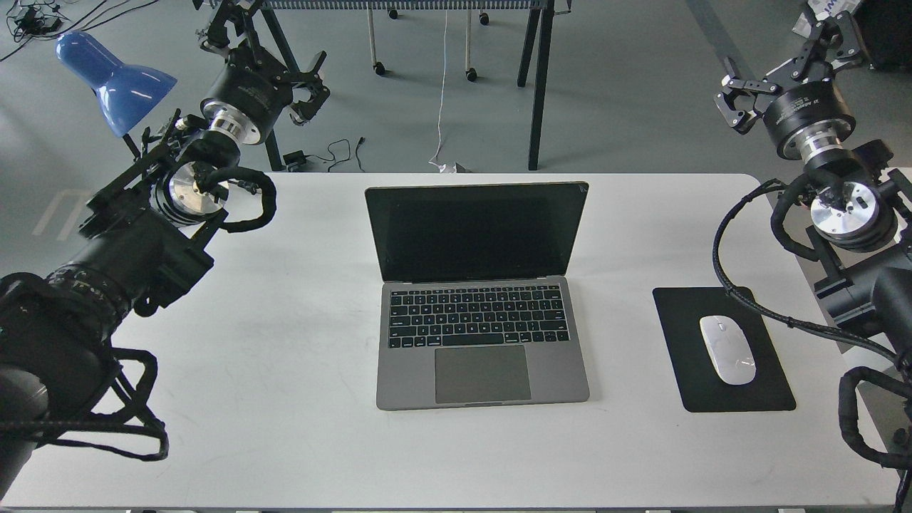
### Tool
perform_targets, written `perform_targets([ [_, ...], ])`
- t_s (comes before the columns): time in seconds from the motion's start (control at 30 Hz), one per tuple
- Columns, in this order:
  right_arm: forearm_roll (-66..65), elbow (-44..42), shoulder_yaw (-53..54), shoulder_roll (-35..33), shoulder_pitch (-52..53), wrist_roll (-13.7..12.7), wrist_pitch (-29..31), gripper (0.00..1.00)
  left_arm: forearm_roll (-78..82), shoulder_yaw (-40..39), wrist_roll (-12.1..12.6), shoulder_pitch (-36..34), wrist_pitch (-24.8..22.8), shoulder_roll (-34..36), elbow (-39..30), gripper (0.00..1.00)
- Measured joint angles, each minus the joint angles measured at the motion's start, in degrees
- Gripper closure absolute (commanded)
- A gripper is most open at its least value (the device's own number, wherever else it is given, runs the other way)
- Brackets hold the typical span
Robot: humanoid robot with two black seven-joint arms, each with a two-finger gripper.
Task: Close notebook with right arm
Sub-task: 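Raise the right gripper and swing it toward the laptop's screen top edge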
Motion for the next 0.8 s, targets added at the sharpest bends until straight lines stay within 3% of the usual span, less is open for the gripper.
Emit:
perform_targets([
  [0.07, 0.0, 0.0, -0.75, 0.02, -0.08, 0.01, 0.0, 0.0, 0.0, -0.03, -0.24, 0.0, 0.0, -0.08, 0.0, 0.0],
  [0.27, 0.0, 0.18, -2.36, 0.84, -0.13, 0.23, 0.01, 0.0, 0.16, 0.69, -3.95, 0.0, 0.0, -0.08, 0.01, 0.0],
  [0.53, -0.24, -0.27, -10.78, 2.68, 3.34, 0.27, -0.62, 0.0, 0.31, 0.73, -4.3, 0.0, 0.0, 0.14, -0.05, 0.0],
  [0.8, -0.36, -5.34, -20.69, 10.9, 8.48, 0.26, -4.72, 0.0, 0.35, 0.82, -4.23, 0.12, 0.0, 0.15, -0.1, 0.0],
])
